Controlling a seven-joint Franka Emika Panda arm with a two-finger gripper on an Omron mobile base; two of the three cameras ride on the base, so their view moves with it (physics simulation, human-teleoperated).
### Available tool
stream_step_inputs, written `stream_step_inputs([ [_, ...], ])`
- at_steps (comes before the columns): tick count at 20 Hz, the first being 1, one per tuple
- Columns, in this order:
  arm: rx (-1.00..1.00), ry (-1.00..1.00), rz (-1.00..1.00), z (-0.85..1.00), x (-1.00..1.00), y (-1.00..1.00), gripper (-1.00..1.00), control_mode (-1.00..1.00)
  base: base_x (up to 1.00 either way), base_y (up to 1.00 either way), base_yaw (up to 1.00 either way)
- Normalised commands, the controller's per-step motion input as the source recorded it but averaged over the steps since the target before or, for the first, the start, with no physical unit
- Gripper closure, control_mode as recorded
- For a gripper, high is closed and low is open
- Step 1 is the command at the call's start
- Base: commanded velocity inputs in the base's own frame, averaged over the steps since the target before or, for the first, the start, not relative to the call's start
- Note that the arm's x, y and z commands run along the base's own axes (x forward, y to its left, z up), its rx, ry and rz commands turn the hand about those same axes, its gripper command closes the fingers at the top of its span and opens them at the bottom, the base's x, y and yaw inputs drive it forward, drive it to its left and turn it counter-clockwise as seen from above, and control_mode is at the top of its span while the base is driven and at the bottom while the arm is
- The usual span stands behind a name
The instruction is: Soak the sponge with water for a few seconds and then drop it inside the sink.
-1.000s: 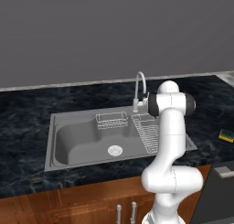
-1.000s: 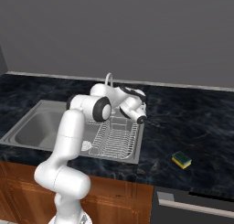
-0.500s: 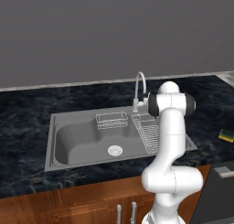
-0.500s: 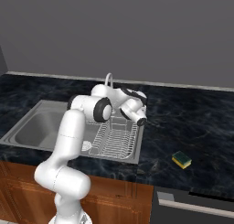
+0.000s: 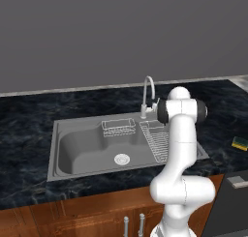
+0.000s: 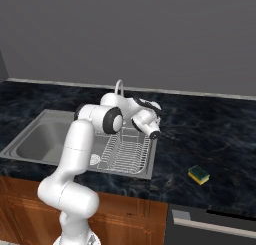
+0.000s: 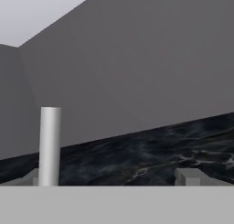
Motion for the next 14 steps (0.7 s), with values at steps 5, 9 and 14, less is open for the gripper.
stream_step_inputs([
  [5, 0.04, 0.0, -0.03, -0.12, 0.0, -0.31, -1.0, -1.0, 0.0, 0.0, 0.0],
  [9, 0.04, 0.0, -0.04, -0.15, 0.0, -0.31, -1.0, -1.0, 0.0, 0.0, 0.0],
  [14, 0.03, 0.0, -0.04, -0.17, 0.0, -0.3, -1.0, -1.0, 0.0, 0.0, 0.0],
])
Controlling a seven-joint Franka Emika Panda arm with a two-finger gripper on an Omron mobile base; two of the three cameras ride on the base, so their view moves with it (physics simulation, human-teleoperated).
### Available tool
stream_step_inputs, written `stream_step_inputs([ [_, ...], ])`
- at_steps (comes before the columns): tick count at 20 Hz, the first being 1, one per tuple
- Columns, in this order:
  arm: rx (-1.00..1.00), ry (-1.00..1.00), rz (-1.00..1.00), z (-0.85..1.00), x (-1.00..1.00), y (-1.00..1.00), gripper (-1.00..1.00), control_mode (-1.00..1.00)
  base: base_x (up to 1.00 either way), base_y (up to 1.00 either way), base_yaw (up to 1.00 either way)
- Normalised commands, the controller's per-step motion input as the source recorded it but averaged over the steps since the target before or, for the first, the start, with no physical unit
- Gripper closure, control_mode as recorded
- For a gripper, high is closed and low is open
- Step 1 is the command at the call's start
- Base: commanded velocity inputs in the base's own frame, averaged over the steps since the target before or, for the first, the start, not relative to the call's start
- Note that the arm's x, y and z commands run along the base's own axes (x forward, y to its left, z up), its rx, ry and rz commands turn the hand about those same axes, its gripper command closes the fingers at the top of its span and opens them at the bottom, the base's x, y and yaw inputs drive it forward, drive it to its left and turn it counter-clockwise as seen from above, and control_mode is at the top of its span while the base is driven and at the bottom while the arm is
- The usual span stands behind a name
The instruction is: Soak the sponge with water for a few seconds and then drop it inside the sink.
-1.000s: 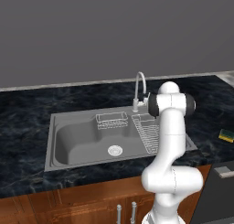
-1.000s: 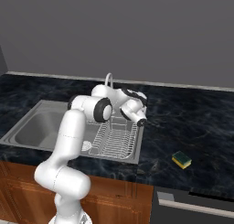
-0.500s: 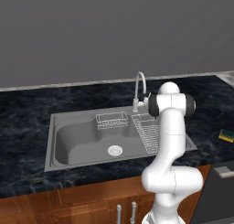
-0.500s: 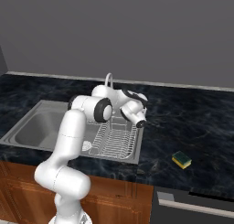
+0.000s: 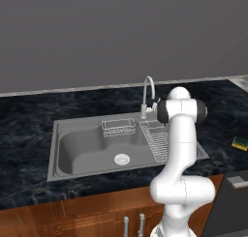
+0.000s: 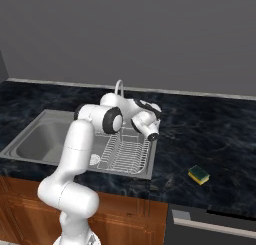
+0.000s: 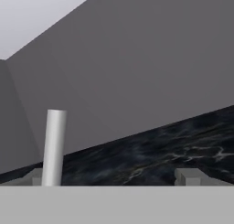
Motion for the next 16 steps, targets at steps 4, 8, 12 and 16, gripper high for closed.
stream_step_inputs([
  [4, 0.02, 0.01, -0.05, -0.21, 0.04, -0.27, -1.0, -1.0, 0.0, 0.0, 0.0],
  [8, 0.02, 0.03, -0.05, -0.21, 0.02, -0.26, -1.0, -1.0, 0.0, 0.0, 0.0],
  [12, 0.01, 0.05, -0.05, -0.25, 0.02, -0.29, -1.0, -1.0, 0.0, 0.0, 0.0],
  [16, 0.0, 0.08, -0.05, -0.26, 0.01, -0.33, -1.0, -1.0, 0.0, 0.0, 0.0],
])
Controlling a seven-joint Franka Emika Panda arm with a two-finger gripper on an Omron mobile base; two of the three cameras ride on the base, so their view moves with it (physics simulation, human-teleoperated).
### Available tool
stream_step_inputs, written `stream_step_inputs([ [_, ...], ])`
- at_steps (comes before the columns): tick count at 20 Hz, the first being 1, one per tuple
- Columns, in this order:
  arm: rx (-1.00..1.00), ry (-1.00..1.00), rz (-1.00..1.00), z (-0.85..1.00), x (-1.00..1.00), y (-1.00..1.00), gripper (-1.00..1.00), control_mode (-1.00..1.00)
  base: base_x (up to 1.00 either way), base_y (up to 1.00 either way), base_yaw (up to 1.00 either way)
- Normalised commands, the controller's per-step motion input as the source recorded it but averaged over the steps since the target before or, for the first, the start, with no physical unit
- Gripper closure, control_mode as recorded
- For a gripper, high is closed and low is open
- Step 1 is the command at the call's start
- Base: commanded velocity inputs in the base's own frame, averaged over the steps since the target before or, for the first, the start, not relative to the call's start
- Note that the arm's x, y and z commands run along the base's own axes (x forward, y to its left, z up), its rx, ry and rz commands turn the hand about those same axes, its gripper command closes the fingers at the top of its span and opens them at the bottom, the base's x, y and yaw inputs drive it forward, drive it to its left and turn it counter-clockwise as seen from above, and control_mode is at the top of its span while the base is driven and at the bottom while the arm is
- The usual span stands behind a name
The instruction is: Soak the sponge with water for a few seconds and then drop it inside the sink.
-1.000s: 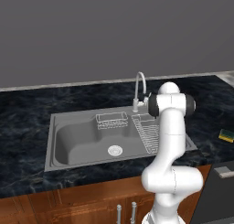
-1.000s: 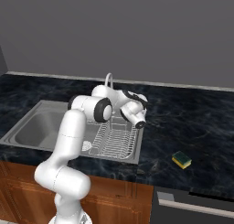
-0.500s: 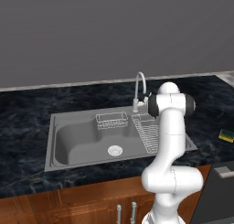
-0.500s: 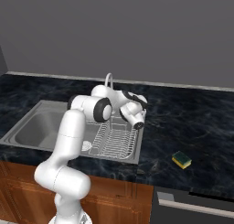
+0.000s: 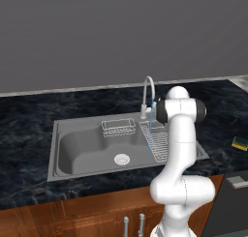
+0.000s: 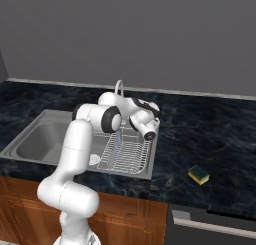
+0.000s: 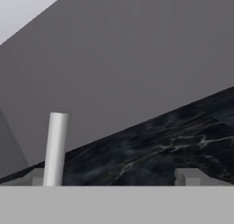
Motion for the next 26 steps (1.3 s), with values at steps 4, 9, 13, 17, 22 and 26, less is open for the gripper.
stream_step_inputs([
  [4, 0.01, 0.07, -0.05, -0.26, 0.01, -0.32, -1.0, -1.0, 0.0, 0.0, 0.0],
  [9, 0.01, 0.04, -0.03, -0.1, 0.0, -0.24, -1.0, -1.0, 0.0, 0.0, 0.0],
  [13, 0.06, 0.0, 0.0, 0.0, -0.03, -0.17, -1.0, -1.0, 0.0, 0.0, 0.0],
  [17, 0.09, 0.0, 0.0, 0.0, -0.13, -0.2, -1.0, -1.0, 0.0, 0.0, 0.0],
  [22, 0.09, 0.0, 0.0, 0.09, -0.18, -0.16, -1.0, -1.0, 0.0, 0.0, 0.0],
  [26, 0.06, 0.0, 0.0, 0.26, -0.29, -0.03, -1.0, -1.0, 0.0, 0.0, 0.0],
])
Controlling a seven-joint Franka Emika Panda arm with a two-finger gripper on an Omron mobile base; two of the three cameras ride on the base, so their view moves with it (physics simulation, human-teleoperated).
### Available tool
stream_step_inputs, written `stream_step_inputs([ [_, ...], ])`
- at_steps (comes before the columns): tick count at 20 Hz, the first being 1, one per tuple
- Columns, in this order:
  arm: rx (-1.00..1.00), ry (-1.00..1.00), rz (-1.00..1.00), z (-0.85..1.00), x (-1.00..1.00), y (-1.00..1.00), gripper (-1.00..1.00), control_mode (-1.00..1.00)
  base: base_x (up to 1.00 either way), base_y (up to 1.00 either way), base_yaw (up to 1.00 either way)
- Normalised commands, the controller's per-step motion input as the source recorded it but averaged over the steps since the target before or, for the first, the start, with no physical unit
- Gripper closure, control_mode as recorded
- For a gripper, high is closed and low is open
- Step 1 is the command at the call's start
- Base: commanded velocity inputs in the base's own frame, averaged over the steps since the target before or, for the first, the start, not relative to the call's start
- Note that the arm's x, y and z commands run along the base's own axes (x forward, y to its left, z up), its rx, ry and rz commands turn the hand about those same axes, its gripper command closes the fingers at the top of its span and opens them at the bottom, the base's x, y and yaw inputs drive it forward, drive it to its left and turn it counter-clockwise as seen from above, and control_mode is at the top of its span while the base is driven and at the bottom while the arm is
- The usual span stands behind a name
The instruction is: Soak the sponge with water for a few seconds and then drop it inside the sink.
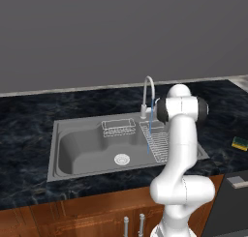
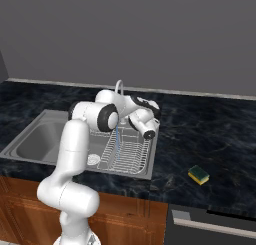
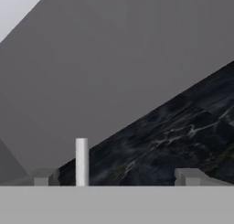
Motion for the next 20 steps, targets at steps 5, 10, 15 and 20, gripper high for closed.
stream_step_inputs([
  [5, 0.03, 0.0, 0.0, 0.31, -0.26, -0.04, -1.0, -1.0, 0.0, 0.0, 0.0],
  [10, 0.0, 0.02, 0.0, 0.32, -0.15, -0.02, -1.0, -1.0, 0.0, 0.0, 0.0],
  [15, 0.0, 0.06, 0.0, 0.42, -0.14, 0.0, -1.0, -1.0, 0.0, 0.0, 0.0],
  [20, 0.0, 0.04, 0.0, 0.44, -0.24, -0.06, -1.0, -1.0, 0.0, 0.0, 0.0],
])
